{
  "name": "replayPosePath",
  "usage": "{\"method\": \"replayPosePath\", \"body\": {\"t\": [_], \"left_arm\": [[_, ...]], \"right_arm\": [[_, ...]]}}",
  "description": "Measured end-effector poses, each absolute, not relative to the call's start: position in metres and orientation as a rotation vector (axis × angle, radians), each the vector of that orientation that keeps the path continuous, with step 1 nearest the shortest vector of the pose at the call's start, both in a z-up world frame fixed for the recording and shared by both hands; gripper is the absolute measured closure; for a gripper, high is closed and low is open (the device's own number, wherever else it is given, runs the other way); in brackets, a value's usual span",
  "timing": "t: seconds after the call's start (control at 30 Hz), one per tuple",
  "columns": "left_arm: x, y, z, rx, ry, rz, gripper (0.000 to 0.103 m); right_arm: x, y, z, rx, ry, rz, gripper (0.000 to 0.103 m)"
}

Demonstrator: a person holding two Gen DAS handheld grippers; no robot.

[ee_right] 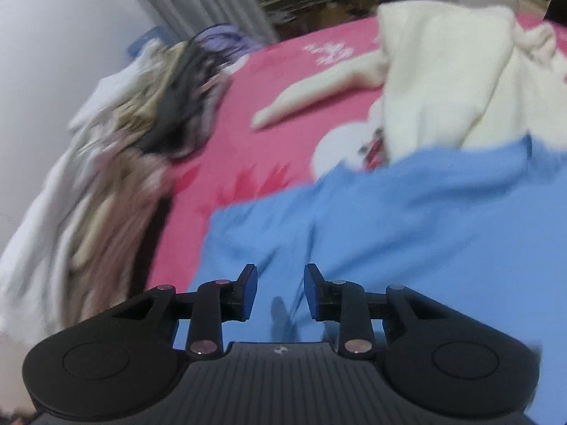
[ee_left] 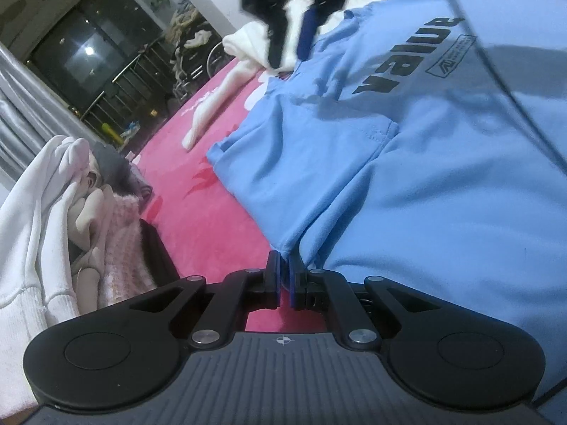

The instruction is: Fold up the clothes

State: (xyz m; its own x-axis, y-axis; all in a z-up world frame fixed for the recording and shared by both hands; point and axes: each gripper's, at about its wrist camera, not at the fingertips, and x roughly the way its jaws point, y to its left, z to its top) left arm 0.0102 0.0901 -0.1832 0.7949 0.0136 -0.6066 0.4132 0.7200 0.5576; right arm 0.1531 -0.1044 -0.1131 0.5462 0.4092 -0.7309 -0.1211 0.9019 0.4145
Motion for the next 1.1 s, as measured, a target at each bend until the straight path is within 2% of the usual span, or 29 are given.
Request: {"method": "replayPosePath", "body": {"t": [0.13, 0.37, 0.43, 0.6, 1.0, 1.03, 1.1], "left_arm": [[0.008, 0.091, -0.185, 0.745, 0.62, -0.245, 0.1], [0.005, 0.092, -0.186, 0.732, 0.619, -0.245, 0.1], [0.005, 0.092, -0.187, 0.734, 0.617, -0.244, 0.1], [0.005, 0.093, -0.188, 0.741, 0.611, -0.249, 0.1], [0.004, 0.092, -0.191, 0.739, 0.603, -0.246, 0.101], [0.003, 0.092, -0.191, 0.74, 0.602, -0.246, 0.101], [0.003, 0.092, -0.191, 0.742, 0.6, -0.246, 0.101]], "right_arm": [[0.187, -0.084, -0.115, 0.266, 0.901, 0.417, 0.069], [0.214, -0.027, -0.145, 0.014, 0.949, 0.624, 0.067], [0.22, -0.02, -0.16, -0.045, 0.973, 0.628, 0.074], [0.23, -0.028, -0.163, 0.042, 0.957, 0.629, 0.086], [0.239, -0.013, -0.165, 0.102, 0.985, 0.687, 0.082], [0.239, -0.01, -0.167, 0.083, 0.99, 0.696, 0.084], [0.239, -0.012, -0.163, 0.096, 0.976, 0.717, 0.1]]}}
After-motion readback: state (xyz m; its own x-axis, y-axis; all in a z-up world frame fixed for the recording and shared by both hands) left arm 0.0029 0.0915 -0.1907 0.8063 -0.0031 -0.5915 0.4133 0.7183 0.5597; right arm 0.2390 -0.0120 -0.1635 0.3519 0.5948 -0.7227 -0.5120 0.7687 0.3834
